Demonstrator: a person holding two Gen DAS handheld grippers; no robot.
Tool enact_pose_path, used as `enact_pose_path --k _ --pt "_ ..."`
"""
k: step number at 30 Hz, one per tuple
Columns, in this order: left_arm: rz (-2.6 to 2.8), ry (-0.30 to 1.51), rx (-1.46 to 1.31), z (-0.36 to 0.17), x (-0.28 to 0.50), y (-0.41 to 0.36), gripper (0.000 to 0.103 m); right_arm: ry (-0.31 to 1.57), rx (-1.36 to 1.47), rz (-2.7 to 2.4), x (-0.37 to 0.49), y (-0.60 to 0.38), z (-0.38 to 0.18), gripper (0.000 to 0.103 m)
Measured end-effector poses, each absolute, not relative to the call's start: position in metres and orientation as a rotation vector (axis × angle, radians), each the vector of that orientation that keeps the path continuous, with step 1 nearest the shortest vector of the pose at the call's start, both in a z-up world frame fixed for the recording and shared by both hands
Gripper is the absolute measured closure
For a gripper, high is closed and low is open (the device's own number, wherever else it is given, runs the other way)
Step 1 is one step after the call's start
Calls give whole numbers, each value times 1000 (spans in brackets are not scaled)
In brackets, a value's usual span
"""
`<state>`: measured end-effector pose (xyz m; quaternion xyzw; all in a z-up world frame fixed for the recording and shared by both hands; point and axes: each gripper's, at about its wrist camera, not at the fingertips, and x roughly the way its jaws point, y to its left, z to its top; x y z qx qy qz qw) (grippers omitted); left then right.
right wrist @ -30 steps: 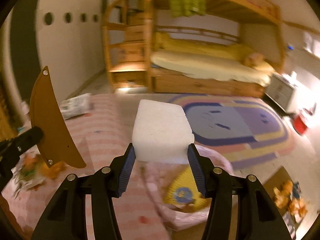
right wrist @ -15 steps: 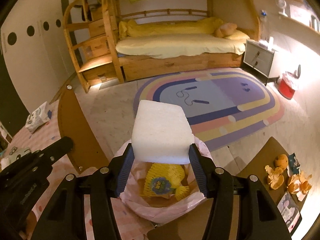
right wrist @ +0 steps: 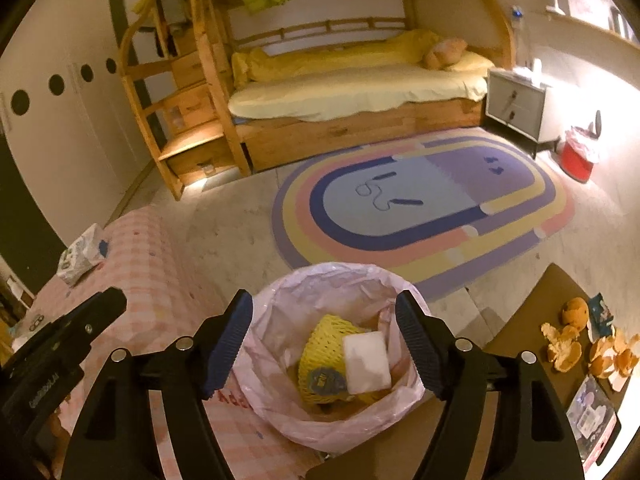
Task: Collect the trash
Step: 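Release the foam block and brown card into the bin, opening both grippers, then return both grippers over the table toward the white paper bag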
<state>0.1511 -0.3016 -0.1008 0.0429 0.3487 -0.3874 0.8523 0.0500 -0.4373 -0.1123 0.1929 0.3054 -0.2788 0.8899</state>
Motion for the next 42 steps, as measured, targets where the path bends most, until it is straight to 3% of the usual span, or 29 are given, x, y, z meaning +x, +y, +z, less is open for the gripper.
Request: enact_pose_path --k 9,17,19,27,36,42 --pt "-703 638 97 -66 131 -229 70 561 293 -464 62 -378 -86 29" --pt "-499 618 91 -55 132 -137 60 574 178 -261 90 -309 -77 29" --pt "-432 620 90 -56 136 -108 54 589 142 -202 95 -292 -78 30" --pt "-250 711 57 -78 146 -20 48 713 66 47 122 -238 -93 42" --pt "-106 745 1 -87 157 31 45 752 56 69 133 -213 -101 41" --pt "-124 806 56 -104 151 19 30 751 49 73 136 -207 -101 41"
